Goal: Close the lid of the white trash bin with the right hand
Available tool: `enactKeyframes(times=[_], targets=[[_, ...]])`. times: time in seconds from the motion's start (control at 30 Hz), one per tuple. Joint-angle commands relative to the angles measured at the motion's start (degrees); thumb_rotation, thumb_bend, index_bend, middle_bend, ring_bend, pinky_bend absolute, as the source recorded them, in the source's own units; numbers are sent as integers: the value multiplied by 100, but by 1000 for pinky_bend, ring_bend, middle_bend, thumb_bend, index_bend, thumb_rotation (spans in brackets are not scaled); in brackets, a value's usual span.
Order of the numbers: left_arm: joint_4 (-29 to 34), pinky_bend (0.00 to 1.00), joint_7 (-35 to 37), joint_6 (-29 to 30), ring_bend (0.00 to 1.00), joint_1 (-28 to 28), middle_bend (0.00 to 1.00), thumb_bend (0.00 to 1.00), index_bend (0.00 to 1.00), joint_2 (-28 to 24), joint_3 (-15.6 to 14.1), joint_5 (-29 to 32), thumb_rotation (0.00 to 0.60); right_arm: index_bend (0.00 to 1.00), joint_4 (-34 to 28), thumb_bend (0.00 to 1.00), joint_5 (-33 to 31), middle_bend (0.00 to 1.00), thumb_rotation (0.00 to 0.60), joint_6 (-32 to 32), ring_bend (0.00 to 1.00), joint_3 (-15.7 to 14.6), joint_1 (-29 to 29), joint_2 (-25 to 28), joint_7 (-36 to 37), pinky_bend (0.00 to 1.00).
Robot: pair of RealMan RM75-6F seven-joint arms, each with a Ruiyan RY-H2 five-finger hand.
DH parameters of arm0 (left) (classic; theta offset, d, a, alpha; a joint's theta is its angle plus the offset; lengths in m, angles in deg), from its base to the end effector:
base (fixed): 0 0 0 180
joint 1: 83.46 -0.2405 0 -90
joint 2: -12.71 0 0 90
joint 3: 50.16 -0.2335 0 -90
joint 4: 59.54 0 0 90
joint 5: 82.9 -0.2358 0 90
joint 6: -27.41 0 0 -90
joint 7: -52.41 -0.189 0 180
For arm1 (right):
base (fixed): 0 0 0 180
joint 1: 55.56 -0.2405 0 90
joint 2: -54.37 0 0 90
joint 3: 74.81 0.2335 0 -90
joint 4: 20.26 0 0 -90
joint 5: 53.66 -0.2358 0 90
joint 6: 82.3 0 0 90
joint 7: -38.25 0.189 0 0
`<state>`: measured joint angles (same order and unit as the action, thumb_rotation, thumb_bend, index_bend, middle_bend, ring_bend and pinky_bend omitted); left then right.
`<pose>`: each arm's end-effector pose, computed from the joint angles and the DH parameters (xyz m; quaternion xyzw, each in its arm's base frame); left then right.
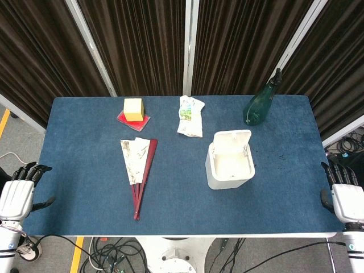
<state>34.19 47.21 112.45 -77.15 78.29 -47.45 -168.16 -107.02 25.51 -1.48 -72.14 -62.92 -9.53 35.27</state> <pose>-0.2887 0.2325 0.1150 -0.6051 -0.3719 -0.3816 0.5915 -0.3386 -0.2407 0.1365 0.6015 -0.3767 0.3166 0.6293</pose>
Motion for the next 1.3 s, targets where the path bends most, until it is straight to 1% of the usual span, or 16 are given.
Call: enactKeyframes(times=[0.03, 0.2, 0.4, 0.5, 0.63, 0.67, 0.7, 0.83, 0.9, 0.97, 1.13, 1.3], targets=[[12, 198, -8, -13, 123, 7, 239, 0, 252, -4, 4, 8, 600, 0, -21, 476, 10, 0, 600, 4, 0, 21, 1, 9, -12, 0], [53, 198, -21, -80, 123, 25, 239, 0, 252, -37, -2, 36, 600, 0, -150, 477, 90, 0, 600, -18, 0, 62, -29, 91, 28, 0], [63, 198, 29, -230, 122, 108, 239, 0, 252, -67, 25, 82, 600, 0, -699, 477, 339, 0, 600, -100, 0, 207, -240, 427, 74, 0], [129, 198, -22, -308, 123, 144, 239, 0, 253, -126, -17, 32, 600, 0, -1079, 477, 388, 0, 600, -377, 0, 354, -507, 678, 85, 0], [219, 199, -12, -292, 122, 149, 239, 0, 254, -207, 4, 42, 600, 0, -1548, 480, 341, 0, 600, -833, 0, 645, -973, 976, -56, 0], [228, 198, 9, -291, 122, 143, 239, 0, 254, -210, 3, 54, 600, 0, -1624, 494, 317, 0, 600, -928, 0, 706, -1078, 1002, -147, 0], [222, 199, 28, -303, 122, 139, 239, 0, 254, -211, -5, 67, 600, 0, -1717, 542, 280, 0, 600, -1069, 0, 780, -1223, 1022, -281, 0], [164, 199, 37, -363, 123, 135, 241, 0, 259, -191, -39, 105, 600, 0, -1889, 863, 129, 0, 600, -1575, 0, 989, -1714, 949, -501, 0], [154, 199, 48, -376, 123, 133, 242, 0, 259, -184, -44, 122, 600, 0, -1905, 953, 6, 0, 600, -1848, 0, 1052, -1931, 890, -566, 0], [140, 199, 58, -370, 123, 133, 242, 0, 260, -178, -41, 122, 600, 0, -1901, 990, -170, 0, 600, -2153, 0, 1127, -2181, 797, -620, 0], [80, 199, 93, -342, 123, 145, 242, 0, 264, -171, -25, 90, 600, 0, -1768, 1000, -531, 0, 600, -2691, 0, 1366, -2749, 506, -515, 0], [41, 199, 116, -313, 123, 134, 244, 0, 269, -183, -24, 81, 600, 0, -1699, 1000, -700, 0, 600, -2863, 0, 1486, -3076, 301, -498, 0]])
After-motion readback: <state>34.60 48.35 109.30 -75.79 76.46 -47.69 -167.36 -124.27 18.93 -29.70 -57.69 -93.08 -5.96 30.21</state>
